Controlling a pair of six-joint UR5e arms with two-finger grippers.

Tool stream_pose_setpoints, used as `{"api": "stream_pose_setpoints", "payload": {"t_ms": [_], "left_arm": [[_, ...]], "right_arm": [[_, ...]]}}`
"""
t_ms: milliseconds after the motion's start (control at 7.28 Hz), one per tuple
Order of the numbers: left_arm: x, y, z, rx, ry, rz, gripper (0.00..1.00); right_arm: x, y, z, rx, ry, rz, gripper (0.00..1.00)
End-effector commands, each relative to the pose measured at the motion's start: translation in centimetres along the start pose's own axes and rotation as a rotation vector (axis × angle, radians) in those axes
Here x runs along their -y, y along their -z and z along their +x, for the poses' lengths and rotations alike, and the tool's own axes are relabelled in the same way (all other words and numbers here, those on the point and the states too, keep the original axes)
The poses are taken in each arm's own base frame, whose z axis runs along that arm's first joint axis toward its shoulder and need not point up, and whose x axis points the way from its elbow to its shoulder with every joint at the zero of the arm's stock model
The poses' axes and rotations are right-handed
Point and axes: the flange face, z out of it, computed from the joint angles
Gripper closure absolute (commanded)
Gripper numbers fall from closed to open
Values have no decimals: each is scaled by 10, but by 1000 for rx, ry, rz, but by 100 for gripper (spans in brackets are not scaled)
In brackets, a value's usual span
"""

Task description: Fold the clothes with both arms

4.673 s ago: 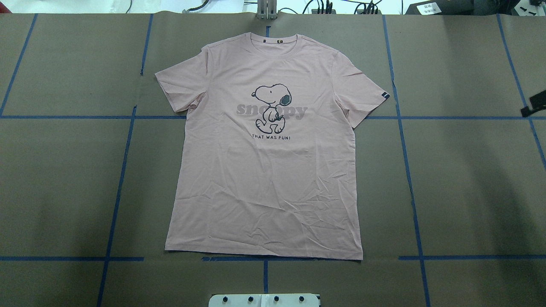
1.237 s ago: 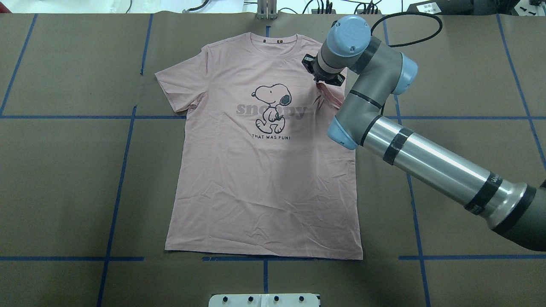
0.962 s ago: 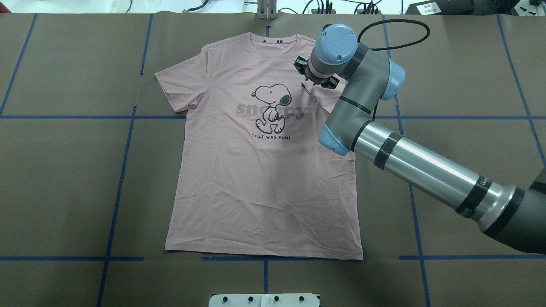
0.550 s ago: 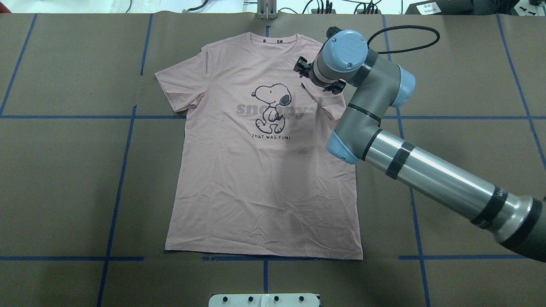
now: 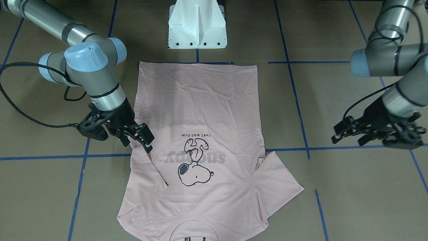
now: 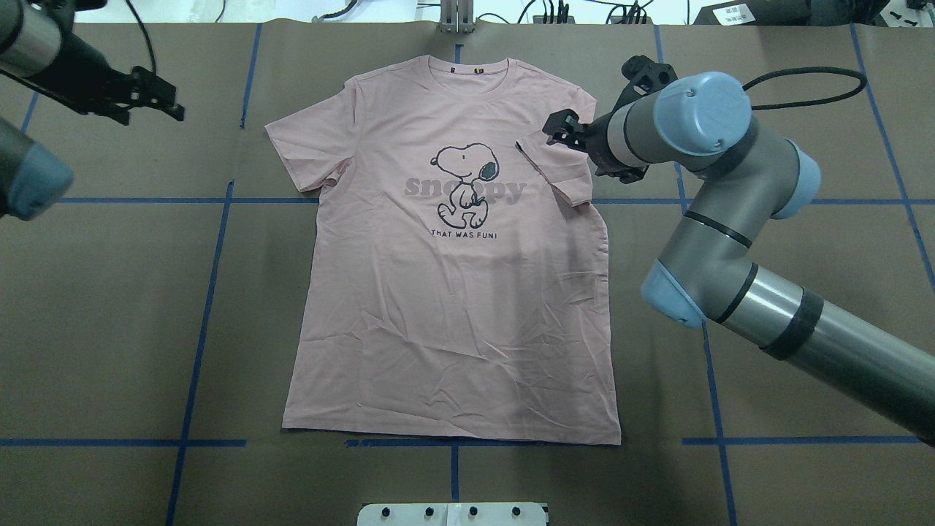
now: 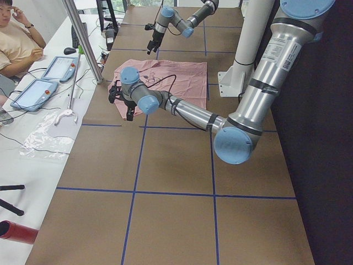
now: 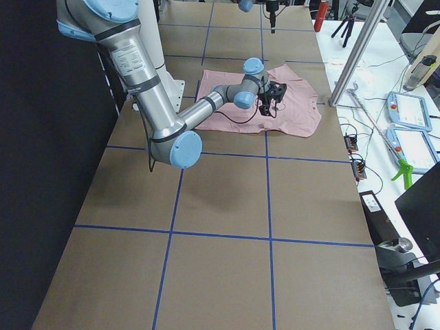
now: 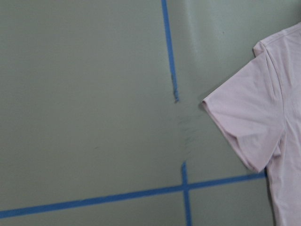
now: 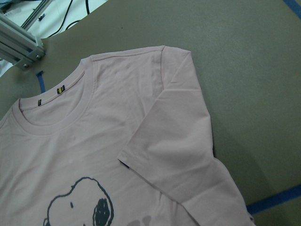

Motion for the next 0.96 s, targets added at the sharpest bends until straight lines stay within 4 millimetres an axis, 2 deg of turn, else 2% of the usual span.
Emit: {"api": "stream_pose_setpoints", "payload": {"t_ms": [0,137,412,550,825], "left_arm": [[38,-95,59,62,46,61,9],[41,-116,65,83,29,97,17],[42,-140,55,61,-5,140,31],[39,-149,53,83,-12,171,37],[34,-154,55,79,-18,169,44]], "right_arm": [[-8,26,15,27,10,-38,0],[-9,31,16,33,12,-38,0],[-10,30,18,32,13,-33,0],[-10,27,20,26,13,-33,0],[-11,25,17,24,14,-36,0]]}}
